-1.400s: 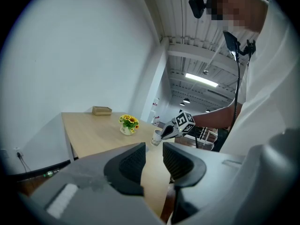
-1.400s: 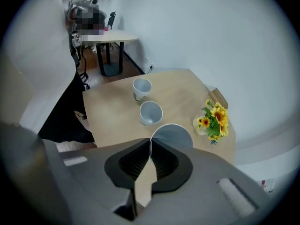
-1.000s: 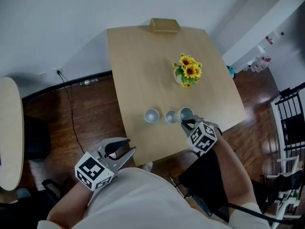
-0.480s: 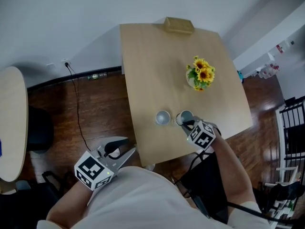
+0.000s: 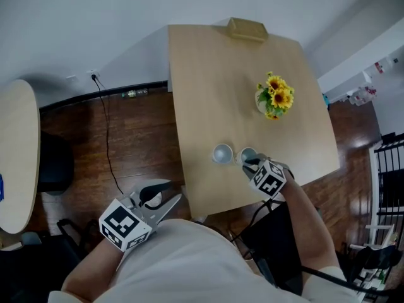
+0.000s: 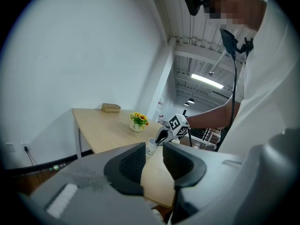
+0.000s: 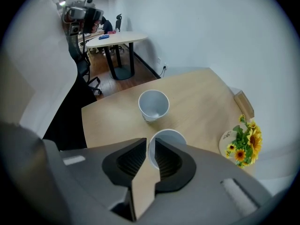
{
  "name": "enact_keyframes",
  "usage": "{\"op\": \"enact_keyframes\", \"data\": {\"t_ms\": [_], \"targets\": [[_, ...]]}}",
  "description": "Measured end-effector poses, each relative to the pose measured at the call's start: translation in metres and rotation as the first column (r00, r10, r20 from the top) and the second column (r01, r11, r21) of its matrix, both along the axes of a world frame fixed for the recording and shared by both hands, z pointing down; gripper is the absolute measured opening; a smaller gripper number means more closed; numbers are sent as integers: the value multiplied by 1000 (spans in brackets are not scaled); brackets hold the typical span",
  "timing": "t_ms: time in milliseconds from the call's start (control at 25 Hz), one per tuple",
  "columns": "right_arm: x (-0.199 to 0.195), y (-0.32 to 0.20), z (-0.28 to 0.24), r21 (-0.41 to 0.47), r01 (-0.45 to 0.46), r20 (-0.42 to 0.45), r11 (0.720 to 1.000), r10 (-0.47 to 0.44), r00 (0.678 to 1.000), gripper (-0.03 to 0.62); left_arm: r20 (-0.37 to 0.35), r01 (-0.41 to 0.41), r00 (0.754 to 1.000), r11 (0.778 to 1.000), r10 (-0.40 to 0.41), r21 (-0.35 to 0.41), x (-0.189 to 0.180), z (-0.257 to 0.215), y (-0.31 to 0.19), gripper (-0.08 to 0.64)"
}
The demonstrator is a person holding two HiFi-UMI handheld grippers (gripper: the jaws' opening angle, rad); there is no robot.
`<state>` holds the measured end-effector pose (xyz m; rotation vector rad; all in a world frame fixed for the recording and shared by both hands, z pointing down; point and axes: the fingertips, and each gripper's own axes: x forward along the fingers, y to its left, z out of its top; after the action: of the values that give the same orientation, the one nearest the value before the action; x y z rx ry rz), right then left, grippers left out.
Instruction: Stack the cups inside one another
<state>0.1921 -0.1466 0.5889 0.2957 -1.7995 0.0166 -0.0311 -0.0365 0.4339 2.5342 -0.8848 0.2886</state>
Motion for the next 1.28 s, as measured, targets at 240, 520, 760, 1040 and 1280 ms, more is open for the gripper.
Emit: {"op": "enact_keyframes", "data": {"t_ms": [240, 520, 760, 1040, 1280], "targets": [[-3, 2, -18, 26, -11, 9, 1000, 11, 1000, 64, -13, -26, 1000, 1000, 26, 13, 0, -1, -2, 123], [-10, 16, -41, 55, -41, 14, 998, 40, 999, 64, -15, -93, 995, 995, 94, 45, -2, -4, -2, 124], [-29, 39, -60, 59, -65, 27, 996, 64, 998, 64, -20, -152, 988, 985, 154, 78, -9, -7, -5, 124], [-81, 83, -96, 71, -80, 106, 994, 72, 992, 61, -28, -189, 981, 979, 191, 72, -27, -3, -11, 124], [-123, 120, -97, 80, -151, 196, 985, 133, 972, 61, -39, -254, 966, 965, 257, 56, -37, 5, -10, 124]]}}
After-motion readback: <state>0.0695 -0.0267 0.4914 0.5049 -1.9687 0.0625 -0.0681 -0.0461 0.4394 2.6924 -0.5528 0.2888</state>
